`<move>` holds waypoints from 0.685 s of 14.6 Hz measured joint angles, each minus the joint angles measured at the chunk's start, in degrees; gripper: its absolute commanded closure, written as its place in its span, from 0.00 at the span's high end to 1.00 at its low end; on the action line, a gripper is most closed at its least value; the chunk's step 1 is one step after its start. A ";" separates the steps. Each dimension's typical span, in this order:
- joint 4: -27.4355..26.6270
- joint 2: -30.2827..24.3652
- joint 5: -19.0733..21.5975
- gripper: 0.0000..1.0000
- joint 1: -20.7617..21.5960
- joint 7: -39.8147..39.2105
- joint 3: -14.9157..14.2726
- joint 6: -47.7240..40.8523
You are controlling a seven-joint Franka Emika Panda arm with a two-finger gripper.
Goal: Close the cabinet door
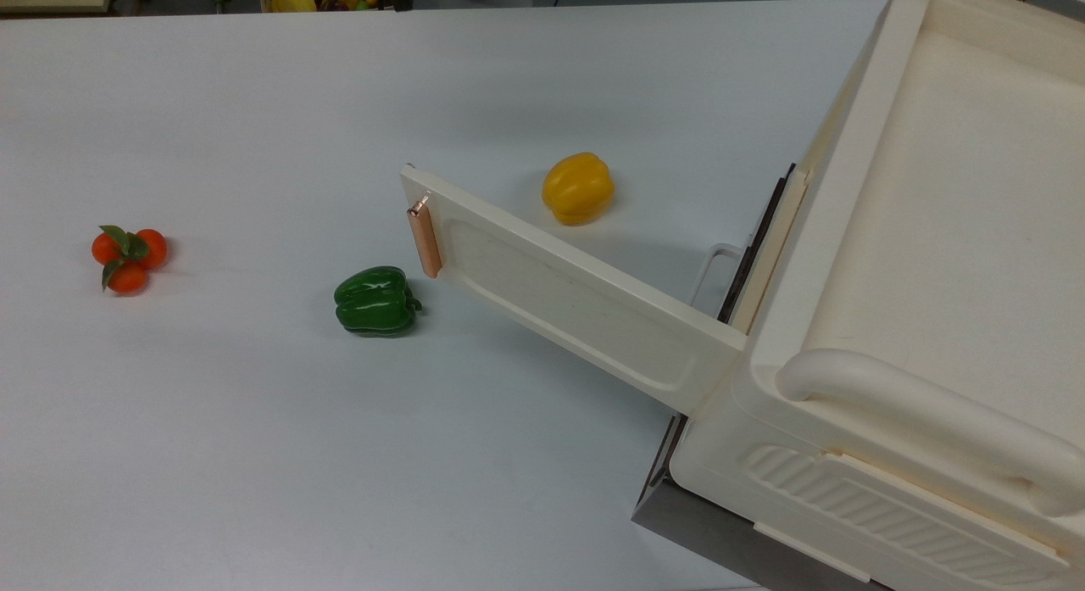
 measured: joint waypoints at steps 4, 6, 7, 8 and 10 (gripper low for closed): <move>-0.76 2.18 6.02 0.00 -2.16 0.77 -0.12 12.48; -0.79 3.57 10.45 0.00 -3.02 0.83 -0.14 17.99; -0.79 4.30 12.81 0.00 -3.27 0.83 -0.15 21.35; -0.80 5.01 14.73 0.00 -3.40 0.83 -0.16 24.76; -0.82 6.63 17.67 0.00 -3.41 0.86 -0.17 31.13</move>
